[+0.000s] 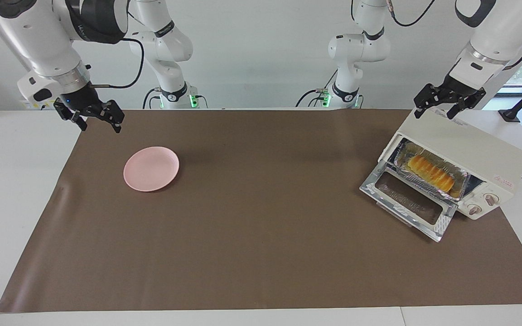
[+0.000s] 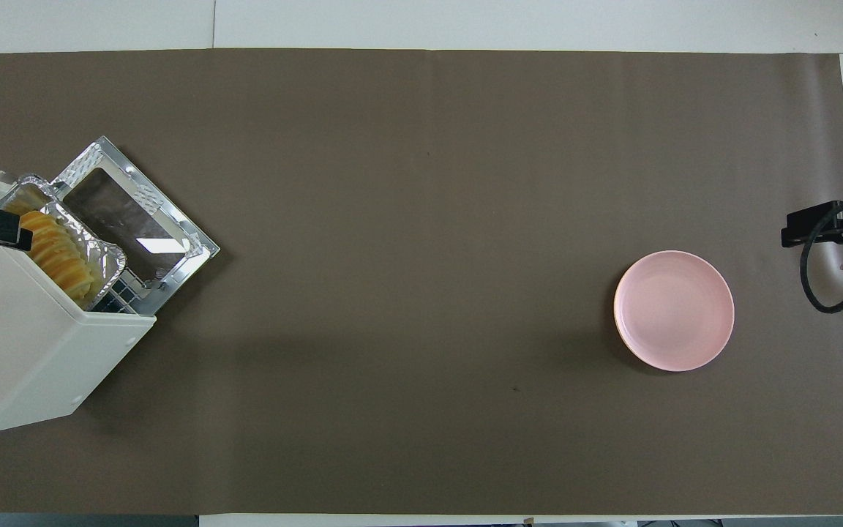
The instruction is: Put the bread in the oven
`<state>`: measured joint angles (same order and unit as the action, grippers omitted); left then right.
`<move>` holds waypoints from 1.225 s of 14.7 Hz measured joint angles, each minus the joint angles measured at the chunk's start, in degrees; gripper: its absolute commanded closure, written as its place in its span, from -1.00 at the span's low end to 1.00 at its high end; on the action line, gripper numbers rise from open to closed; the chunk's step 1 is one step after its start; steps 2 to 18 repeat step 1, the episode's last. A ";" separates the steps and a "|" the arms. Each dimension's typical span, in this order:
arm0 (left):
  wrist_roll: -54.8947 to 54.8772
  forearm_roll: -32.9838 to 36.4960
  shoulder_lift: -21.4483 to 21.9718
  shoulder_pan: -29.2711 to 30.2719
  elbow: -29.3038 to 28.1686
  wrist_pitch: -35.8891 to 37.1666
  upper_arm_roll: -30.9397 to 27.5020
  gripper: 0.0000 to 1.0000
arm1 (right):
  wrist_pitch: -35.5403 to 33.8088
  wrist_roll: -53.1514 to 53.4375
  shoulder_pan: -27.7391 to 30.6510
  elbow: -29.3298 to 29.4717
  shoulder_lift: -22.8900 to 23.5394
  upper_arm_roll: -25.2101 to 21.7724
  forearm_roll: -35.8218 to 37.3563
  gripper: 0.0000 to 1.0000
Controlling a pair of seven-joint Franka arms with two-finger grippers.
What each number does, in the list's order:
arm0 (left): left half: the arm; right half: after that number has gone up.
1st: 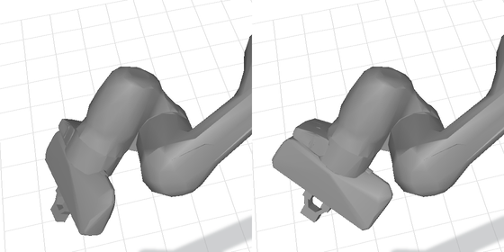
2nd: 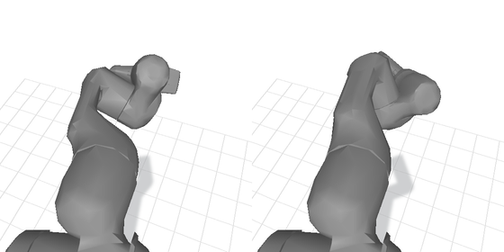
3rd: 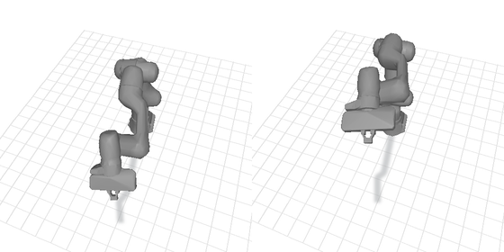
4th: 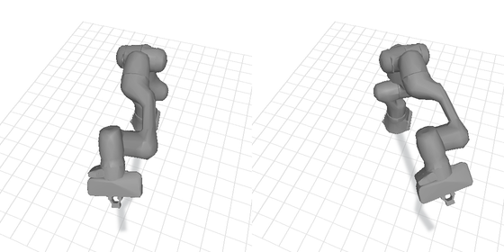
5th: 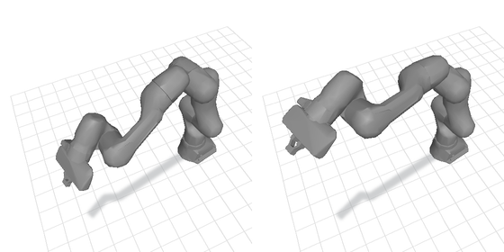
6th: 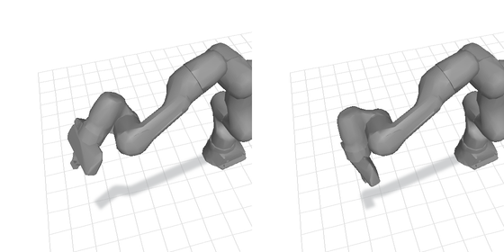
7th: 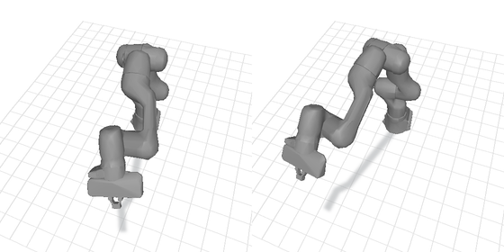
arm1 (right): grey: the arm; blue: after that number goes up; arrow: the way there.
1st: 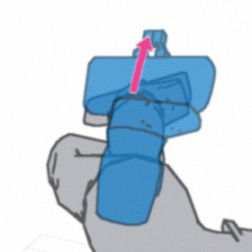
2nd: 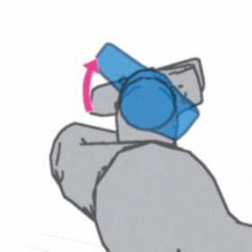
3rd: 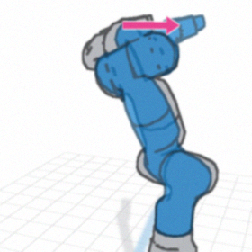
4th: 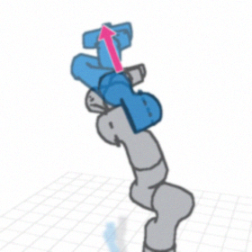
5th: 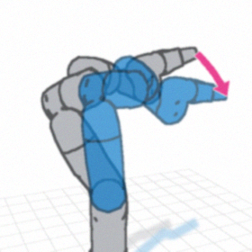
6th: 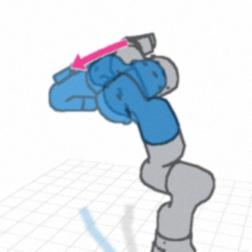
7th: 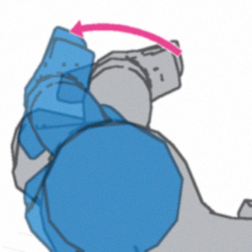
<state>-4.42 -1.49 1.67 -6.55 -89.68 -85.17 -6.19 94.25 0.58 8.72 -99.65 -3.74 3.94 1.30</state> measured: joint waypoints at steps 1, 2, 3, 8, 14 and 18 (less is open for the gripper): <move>-0.01 0.00 0.00 0.00 0.00 -0.02 0.00 -1.00 | 0.00 0.00 0.00 0.00 0.00 0.00 0.00 -1.00; -0.01 0.00 0.00 0.00 0.00 -0.02 0.00 -1.00 | 0.00 0.00 0.00 0.00 0.00 0.00 0.00 -1.00; -0.01 0.00 0.00 0.00 0.00 -0.02 0.00 -1.00 | 0.00 0.00 0.00 0.00 0.00 0.00 0.00 -1.00; -0.01 0.00 0.00 0.00 0.00 -0.02 0.00 -1.00 | 0.00 0.00 0.00 0.00 0.00 0.00 0.00 -1.00; -0.01 0.00 0.00 0.00 0.00 -0.02 0.00 -1.00 | 0.00 0.00 0.00 0.00 0.00 0.00 0.00 -1.00; -0.01 0.00 0.00 0.00 0.00 -0.02 0.00 -1.00 | 0.00 0.00 0.00 0.00 0.00 0.00 0.00 -1.00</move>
